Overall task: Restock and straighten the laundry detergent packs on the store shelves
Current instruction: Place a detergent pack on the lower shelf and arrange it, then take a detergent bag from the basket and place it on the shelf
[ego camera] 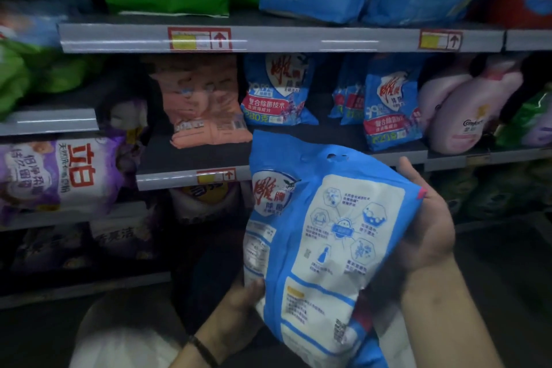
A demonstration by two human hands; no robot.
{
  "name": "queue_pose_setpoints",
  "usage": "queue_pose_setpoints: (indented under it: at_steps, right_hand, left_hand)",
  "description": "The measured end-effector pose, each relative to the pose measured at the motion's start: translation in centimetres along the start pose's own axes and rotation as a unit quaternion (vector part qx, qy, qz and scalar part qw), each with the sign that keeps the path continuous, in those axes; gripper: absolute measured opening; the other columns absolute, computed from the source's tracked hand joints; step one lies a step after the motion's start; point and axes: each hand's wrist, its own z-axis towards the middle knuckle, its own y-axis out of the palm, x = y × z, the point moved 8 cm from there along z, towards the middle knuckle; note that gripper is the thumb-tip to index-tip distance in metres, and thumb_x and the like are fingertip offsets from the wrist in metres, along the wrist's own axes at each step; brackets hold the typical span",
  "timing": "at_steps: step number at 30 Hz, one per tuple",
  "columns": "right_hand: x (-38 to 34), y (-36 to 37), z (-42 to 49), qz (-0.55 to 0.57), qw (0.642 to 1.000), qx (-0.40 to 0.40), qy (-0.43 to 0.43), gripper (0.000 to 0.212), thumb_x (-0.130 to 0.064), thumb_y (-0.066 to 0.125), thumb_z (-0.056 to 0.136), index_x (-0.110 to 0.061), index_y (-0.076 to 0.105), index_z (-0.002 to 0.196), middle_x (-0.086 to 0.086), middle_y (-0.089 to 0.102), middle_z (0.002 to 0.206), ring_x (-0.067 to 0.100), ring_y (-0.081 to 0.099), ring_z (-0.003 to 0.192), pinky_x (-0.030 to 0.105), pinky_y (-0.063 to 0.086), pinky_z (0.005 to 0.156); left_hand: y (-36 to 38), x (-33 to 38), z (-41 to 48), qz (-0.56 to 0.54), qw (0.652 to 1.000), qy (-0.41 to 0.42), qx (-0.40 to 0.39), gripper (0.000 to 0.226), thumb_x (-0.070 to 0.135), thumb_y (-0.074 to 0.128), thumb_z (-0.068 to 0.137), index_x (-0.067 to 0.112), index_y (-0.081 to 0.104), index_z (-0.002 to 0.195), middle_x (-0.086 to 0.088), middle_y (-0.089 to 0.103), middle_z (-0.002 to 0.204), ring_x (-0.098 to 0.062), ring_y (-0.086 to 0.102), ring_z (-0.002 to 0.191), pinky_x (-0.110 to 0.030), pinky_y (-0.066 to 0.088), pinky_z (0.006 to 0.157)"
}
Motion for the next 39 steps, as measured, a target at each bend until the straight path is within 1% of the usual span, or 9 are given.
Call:
queue_pose_setpoints:
  at_steps: [3, 7, 10, 16, 21, 29, 32, 36, 39]
  right_hand:
    - [0.6, 0.2, -0.4, 0.086, 0.992, -0.085, 0.036, 0.082, -0.065, 0.028, 0.109, 0.001, 0.057, 0.147, 0.03, 0.051, 0.154, 0.043, 0.047, 0.146, 0.059, 0.036, 0.121]
    - [0.9, -3.0, -1.6, -0.133, 0.991, 0.003, -0.017, 0.101, -0.076, 0.088, 0.057, -0.008, 0.065, 0.127, 0.021, 0.069, 0.118, 0.032, 0.069, 0.1, 0.04, 0.06, 0.075]
    - [4.4, -4.1, -1.8, -0.3, 0.953, 0.003, 0.035, 0.123, -0.065, 0.102, 0.034, -0.011, 0.059, 0.137, 0.008, 0.077, 0.118, 0.021, 0.075, 0.099, 0.033, 0.063, 0.072]
    - [6.5, -5.1, 0.9, -0.273, 0.959, 0.064, 0.045, 0.078, -0.026, 0.1, 0.064, -0.002, 0.065, 0.129, 0.021, 0.078, 0.118, 0.041, 0.076, 0.109, 0.052, 0.062, 0.093]
    - [6.2, -6.8, 3.5, -0.208, 0.966, 0.152, 0.027, 0.039, -0.001, 0.085, 0.075, 0.002, 0.076, 0.113, 0.026, 0.079, 0.106, 0.044, 0.077, 0.096, 0.045, 0.065, 0.074]
    - [3.1, -7.4, 12.4, -0.156, 0.972, 0.172, -0.04, 0.034, 0.006, 0.073, 0.086, 0.008, 0.072, 0.12, 0.028, 0.078, 0.105, 0.035, 0.079, 0.077, 0.041, 0.065, 0.061]
    - [0.6, -7.5, 17.7, -0.178, 0.97, 0.155, -0.065, 0.03, 0.002, 0.078, 0.087, -0.002, 0.077, 0.117, 0.024, 0.078, 0.112, 0.043, 0.077, 0.104, 0.064, 0.059, 0.094]
    - [-4.0, -7.2, 25.4, -0.304, 0.923, 0.203, -0.118, 0.02, -0.012, 0.088, 0.084, -0.013, 0.08, 0.102, 0.008, 0.083, 0.099, 0.03, 0.08, 0.096, 0.048, 0.064, 0.089]
    - [-5.4, -7.7, 30.5, -0.445, 0.849, 0.257, -0.122, 0.05, -0.034, 0.091, 0.082, -0.012, 0.071, 0.121, 0.007, 0.078, 0.112, 0.029, 0.075, 0.104, 0.035, 0.059, 0.083]
  left_hand:
    - [-1.9, 1.1, 0.1, 0.073, 0.99, 0.024, 0.121, 0.104, 0.035, 0.1, 0.063, 0.0, 0.052, 0.148, -0.029, 0.061, 0.142, -0.044, 0.065, 0.126, -0.048, 0.059, 0.094]
    - [-3.6, 1.8, 1.0, 0.05, 0.97, 0.033, 0.236, 0.112, 0.044, 0.105, 0.048, 0.009, 0.06, 0.144, -0.023, 0.067, 0.138, -0.044, 0.065, 0.126, -0.052, 0.061, 0.093]
    - [-3.7, 3.4, 2.3, 0.045, 0.96, 0.06, 0.271, 0.108, 0.049, 0.103, 0.049, 0.014, 0.063, 0.143, -0.018, 0.067, 0.139, -0.042, 0.064, 0.128, -0.061, 0.054, 0.103]
    - [-2.5, 5.8, 4.6, 0.097, 0.953, 0.097, 0.27, 0.084, 0.039, 0.094, 0.068, 0.019, 0.061, 0.143, -0.016, 0.069, 0.138, -0.039, 0.067, 0.125, -0.062, 0.054, 0.101]
    - [-1.0, 7.8, 7.7, 0.147, 0.954, 0.083, 0.248, 0.05, 0.026, 0.078, 0.089, 0.02, 0.063, 0.137, -0.014, 0.074, 0.129, -0.039, 0.072, 0.117, -0.067, 0.055, 0.097]
    - [-0.3, 13.5, 15.6, 0.24, 0.937, 0.086, 0.239, 0.049, 0.007, 0.082, 0.078, 0.015, 0.073, 0.125, -0.012, 0.078, 0.121, -0.033, 0.076, 0.11, -0.052, 0.057, 0.098]
    - [-0.3, 16.7, 19.9, 0.323, 0.912, 0.101, 0.233, 0.046, 0.015, 0.089, 0.08, 0.018, 0.075, 0.123, -0.007, 0.079, 0.12, -0.028, 0.074, 0.114, -0.055, 0.052, 0.108]
    - [0.2, 21.3, 26.5, 0.422, 0.861, 0.155, 0.238, 0.026, 0.02, 0.084, 0.088, 0.027, 0.078, 0.113, 0.008, 0.081, 0.111, -0.014, 0.077, 0.106, -0.044, 0.058, 0.102]
    - [-2.7, 23.7, 30.8, 0.59, 0.733, 0.186, 0.284, 0.045, 0.05, 0.082, 0.084, 0.03, 0.072, 0.124, 0.007, 0.078, 0.12, -0.015, 0.073, 0.112, -0.045, 0.057, 0.101]
